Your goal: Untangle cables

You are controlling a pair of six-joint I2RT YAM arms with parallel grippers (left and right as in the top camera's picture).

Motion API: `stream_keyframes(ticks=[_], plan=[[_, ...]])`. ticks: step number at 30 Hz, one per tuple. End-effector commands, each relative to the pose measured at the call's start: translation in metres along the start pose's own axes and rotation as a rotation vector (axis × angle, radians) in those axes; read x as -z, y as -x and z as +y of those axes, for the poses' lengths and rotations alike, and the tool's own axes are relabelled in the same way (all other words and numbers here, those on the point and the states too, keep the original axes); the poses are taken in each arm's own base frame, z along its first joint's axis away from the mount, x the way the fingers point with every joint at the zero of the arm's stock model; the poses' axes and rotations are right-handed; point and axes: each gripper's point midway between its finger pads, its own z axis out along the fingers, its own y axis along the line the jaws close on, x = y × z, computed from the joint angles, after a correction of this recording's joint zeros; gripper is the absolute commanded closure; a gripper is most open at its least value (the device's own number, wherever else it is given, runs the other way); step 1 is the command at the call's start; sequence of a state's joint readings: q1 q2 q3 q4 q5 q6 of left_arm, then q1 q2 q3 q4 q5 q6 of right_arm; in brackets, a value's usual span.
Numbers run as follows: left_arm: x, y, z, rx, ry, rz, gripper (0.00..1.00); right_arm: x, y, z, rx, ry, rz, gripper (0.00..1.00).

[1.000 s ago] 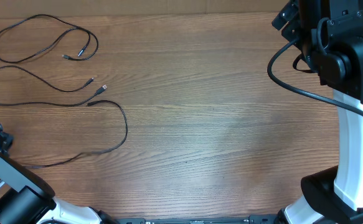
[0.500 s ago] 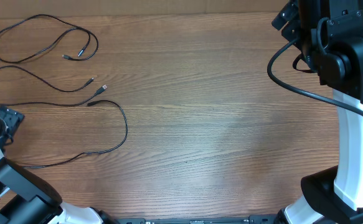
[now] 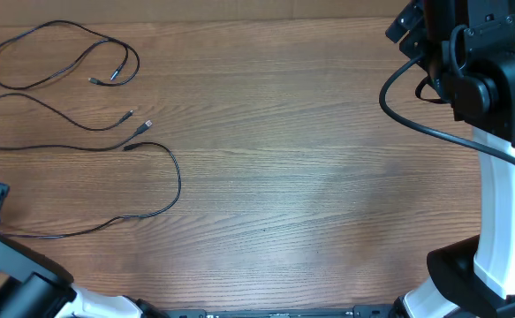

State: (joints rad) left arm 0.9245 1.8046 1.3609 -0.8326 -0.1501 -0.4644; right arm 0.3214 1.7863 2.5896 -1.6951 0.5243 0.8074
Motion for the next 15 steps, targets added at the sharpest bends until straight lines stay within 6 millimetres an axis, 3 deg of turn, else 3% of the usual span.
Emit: stream_keyframes(ticks=[1, 4, 8, 12, 13, 15], plan=[[-0.037, -0.016, 0.001, -0.034, 0.030, 0.089, 0.16, 0.000, 0.001, -0.002, 0.009, -0.010, -0.009, 0.00], [-0.057, -0.022, 0.005, -0.030, 0.052, 0.127, 0.17, 0.000, 0.002, -0.002, 0.009, -0.011, -0.009, 0.00], [-0.077, -0.022, 0.009, -0.015, 0.061, 0.139, 0.37, 0.000, 0.001, -0.002, 0.009, -0.010, -0.009, 0.00], [-0.082, -0.012, 0.005, -0.038, 0.034, 0.105, 0.88, 0.000, 0.001, -0.002, 0.009, -0.010, -0.009, 0.00], [-0.082, -0.009, 0.002, -0.049, 0.020, 0.095, 0.95, 0.000, 0.001, -0.002, 0.009, -0.010, -0.009, 0.00], [-0.080, -0.002, -0.010, -0.070, -0.035, 0.079, 0.96, 0.000, 0.001, -0.002, 0.009, -0.010, -0.009, 0.00]])
